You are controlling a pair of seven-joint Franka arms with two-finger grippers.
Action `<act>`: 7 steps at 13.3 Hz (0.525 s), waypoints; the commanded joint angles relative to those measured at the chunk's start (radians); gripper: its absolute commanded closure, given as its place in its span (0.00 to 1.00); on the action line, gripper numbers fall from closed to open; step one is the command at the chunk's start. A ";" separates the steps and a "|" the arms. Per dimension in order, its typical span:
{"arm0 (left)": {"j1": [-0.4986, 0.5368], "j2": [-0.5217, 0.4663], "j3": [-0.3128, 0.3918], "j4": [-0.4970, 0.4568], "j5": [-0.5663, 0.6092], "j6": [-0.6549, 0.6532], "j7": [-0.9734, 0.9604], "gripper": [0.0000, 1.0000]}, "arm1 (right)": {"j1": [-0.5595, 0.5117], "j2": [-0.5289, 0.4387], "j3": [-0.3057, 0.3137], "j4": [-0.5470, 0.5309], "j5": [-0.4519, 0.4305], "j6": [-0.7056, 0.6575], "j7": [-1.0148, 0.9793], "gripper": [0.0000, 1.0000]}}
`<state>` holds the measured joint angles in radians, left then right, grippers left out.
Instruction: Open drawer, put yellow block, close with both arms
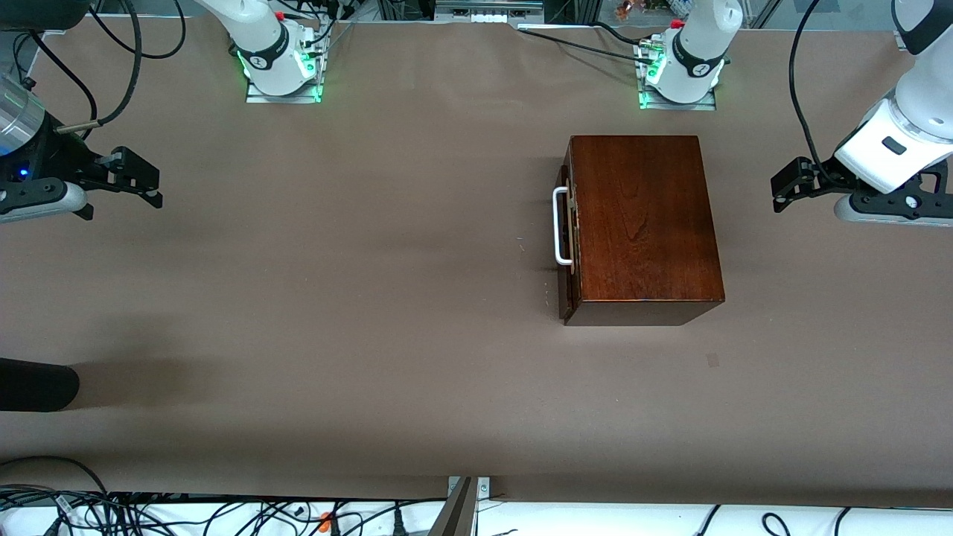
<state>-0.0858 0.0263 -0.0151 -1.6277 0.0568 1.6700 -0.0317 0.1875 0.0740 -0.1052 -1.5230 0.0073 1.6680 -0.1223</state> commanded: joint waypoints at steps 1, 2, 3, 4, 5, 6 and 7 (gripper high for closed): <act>-0.008 -0.020 0.009 -0.018 -0.011 0.013 0.018 0.00 | -0.002 0.010 0.002 0.021 -0.001 -0.004 0.004 0.00; -0.008 -0.020 0.009 -0.018 -0.011 0.013 0.019 0.00 | -0.002 0.010 0.002 0.021 -0.001 -0.004 0.004 0.00; -0.008 -0.020 0.009 -0.018 -0.011 0.011 0.018 0.00 | -0.003 0.010 0.002 0.021 -0.001 -0.004 0.001 0.00; -0.008 -0.020 0.009 -0.018 -0.009 0.010 0.018 0.00 | -0.005 0.010 0.002 0.020 -0.001 -0.004 -0.003 0.00; -0.008 -0.019 0.009 -0.018 -0.011 0.010 0.019 0.00 | -0.005 0.010 0.002 0.018 -0.001 -0.004 -0.003 0.00; -0.008 -0.019 0.007 -0.018 -0.009 0.010 0.019 0.00 | -0.005 0.010 0.001 0.018 -0.001 -0.005 -0.005 0.00; -0.008 -0.019 0.006 -0.017 -0.009 0.008 0.019 0.00 | -0.005 0.010 0.001 0.018 -0.001 -0.005 -0.005 0.00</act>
<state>-0.0860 0.0263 -0.0152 -1.6277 0.0568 1.6700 -0.0316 0.1872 0.0746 -0.1057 -1.5230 0.0073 1.6681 -0.1225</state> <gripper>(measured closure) 0.000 0.000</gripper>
